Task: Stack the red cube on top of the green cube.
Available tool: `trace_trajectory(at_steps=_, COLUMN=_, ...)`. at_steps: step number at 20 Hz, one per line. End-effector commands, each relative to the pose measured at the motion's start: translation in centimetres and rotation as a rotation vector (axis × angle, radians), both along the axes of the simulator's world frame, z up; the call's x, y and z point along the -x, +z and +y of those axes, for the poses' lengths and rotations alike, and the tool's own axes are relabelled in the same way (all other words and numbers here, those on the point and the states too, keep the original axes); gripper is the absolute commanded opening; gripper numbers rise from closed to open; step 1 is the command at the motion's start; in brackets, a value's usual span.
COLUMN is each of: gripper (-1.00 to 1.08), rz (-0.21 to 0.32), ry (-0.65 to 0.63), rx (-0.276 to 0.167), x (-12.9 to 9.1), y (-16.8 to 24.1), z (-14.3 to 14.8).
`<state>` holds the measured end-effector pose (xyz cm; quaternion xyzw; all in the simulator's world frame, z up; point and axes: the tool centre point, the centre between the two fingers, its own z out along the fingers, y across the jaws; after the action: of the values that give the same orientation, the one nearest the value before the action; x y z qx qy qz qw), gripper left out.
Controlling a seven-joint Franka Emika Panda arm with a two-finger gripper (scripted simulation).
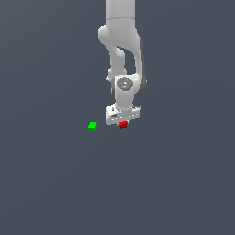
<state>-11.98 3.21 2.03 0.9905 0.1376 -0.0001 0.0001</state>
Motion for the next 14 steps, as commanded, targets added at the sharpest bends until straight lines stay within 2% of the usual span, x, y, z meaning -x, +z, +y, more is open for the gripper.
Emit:
trace_trajectory(at_steps=1, gripper=-1.0, rz=0.0, ry=0.001, rx=0.0, x=0.0, y=0.0, z=0.0)
trace_trajectory(at_steps=14, gripper=-1.0, rz=0.0, ry=0.001, rx=0.0, x=0.0, y=1.9, z=0.0)
